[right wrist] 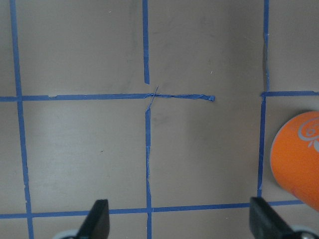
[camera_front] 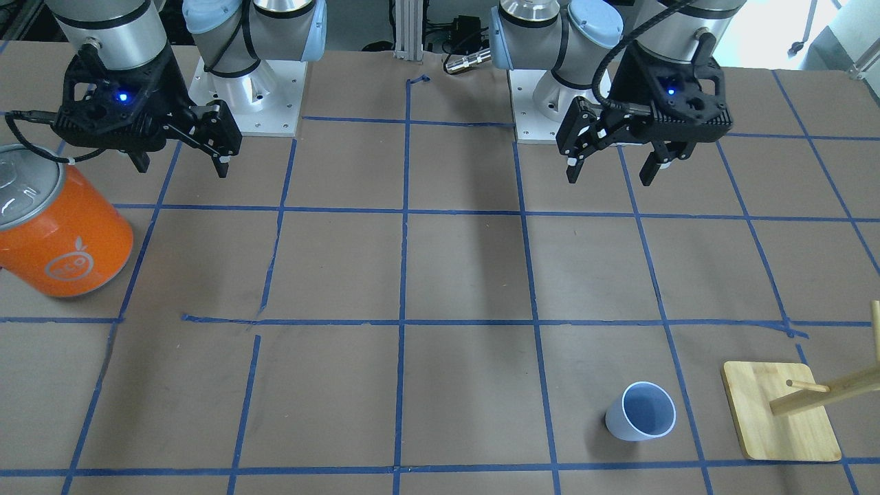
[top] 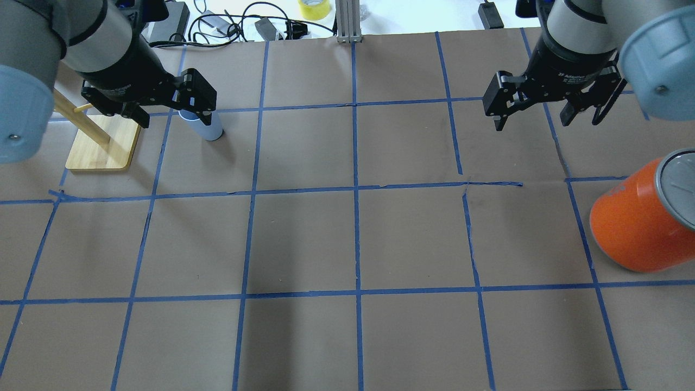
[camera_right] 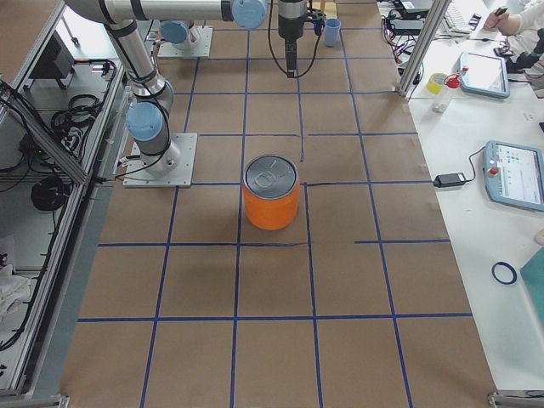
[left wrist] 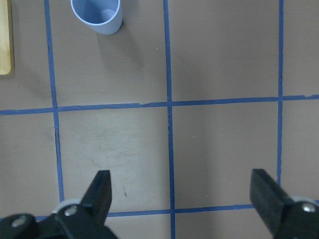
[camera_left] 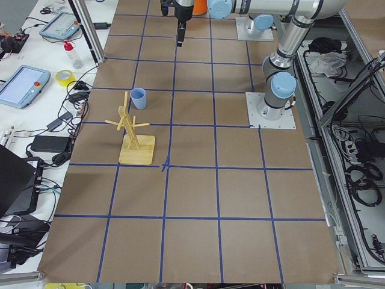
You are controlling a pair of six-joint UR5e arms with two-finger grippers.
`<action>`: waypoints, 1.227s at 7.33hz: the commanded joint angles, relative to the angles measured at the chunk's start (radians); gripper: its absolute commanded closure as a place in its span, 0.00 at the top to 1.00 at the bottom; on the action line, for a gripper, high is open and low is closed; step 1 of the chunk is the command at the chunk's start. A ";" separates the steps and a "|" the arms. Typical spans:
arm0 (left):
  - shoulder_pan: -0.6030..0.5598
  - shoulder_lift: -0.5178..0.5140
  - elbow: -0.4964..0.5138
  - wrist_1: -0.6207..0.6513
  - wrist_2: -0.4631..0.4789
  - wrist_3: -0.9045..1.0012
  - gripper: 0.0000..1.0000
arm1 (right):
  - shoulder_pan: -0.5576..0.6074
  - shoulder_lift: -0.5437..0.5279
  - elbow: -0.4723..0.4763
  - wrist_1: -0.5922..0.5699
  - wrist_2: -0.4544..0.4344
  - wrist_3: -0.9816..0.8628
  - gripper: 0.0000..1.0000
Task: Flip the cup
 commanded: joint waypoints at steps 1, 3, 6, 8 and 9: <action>-0.034 0.001 0.001 -0.006 0.021 -0.015 1.00 | 0.001 -0.010 -0.003 0.010 0.017 -0.007 1.00; -0.031 0.010 0.002 -0.026 -0.012 -0.018 1.00 | -0.002 -0.014 -0.003 0.043 0.017 -0.082 1.00; -0.028 0.009 0.002 -0.027 -0.015 -0.060 1.00 | -0.005 -0.012 -0.002 0.048 0.023 -0.099 1.00; -0.025 0.007 0.028 -0.082 -0.056 -0.073 1.00 | -0.005 -0.012 -0.002 0.051 0.032 -0.099 1.00; -0.026 0.003 0.032 -0.081 -0.058 -0.073 1.00 | -0.003 -0.012 -0.002 0.051 0.042 -0.099 1.00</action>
